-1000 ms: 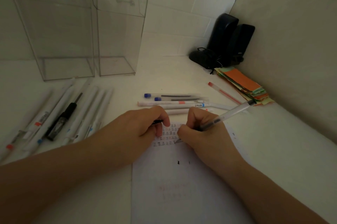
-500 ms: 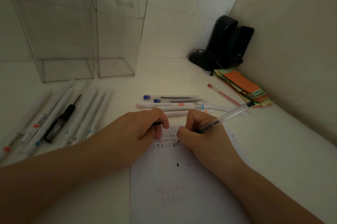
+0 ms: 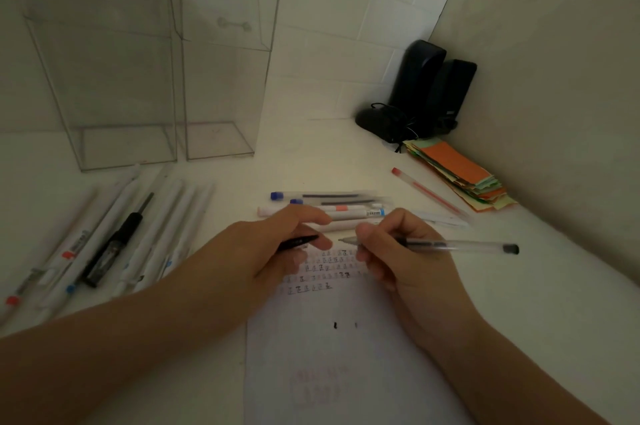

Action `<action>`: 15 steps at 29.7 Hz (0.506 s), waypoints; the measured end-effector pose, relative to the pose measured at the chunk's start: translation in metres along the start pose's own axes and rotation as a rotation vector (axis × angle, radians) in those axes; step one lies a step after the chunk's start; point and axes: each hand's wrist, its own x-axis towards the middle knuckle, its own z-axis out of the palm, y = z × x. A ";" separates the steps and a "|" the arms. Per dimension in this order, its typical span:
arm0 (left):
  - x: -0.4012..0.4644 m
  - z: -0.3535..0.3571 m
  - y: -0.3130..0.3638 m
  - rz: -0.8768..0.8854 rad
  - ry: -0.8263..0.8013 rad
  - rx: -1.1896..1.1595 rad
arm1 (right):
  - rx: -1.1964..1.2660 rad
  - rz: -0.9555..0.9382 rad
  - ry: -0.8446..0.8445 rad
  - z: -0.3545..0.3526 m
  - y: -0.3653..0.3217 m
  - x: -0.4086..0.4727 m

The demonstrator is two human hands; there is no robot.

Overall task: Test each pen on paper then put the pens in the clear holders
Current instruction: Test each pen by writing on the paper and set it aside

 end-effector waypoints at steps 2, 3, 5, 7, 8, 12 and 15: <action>0.000 0.000 -0.002 -0.032 0.029 -0.009 | 0.043 -0.004 -0.071 0.001 -0.002 -0.001; 0.000 0.000 -0.002 -0.049 0.045 -0.012 | 0.039 -0.011 -0.108 0.002 -0.002 -0.002; 0.000 0.001 -0.004 -0.074 0.084 -0.003 | 0.034 -0.009 -0.170 0.002 -0.002 -0.002; 0.001 0.001 -0.005 -0.087 0.104 0.001 | 0.075 -0.006 -0.204 0.001 -0.001 -0.002; 0.002 0.000 -0.006 -0.088 0.102 0.000 | 0.109 -0.006 -0.212 0.001 -0.001 -0.001; 0.005 -0.001 -0.009 -0.027 0.067 0.028 | 0.177 0.003 -0.211 0.002 0.000 0.001; 0.005 -0.001 -0.012 -0.013 0.059 -0.013 | 0.168 0.011 -0.217 0.002 0.000 0.001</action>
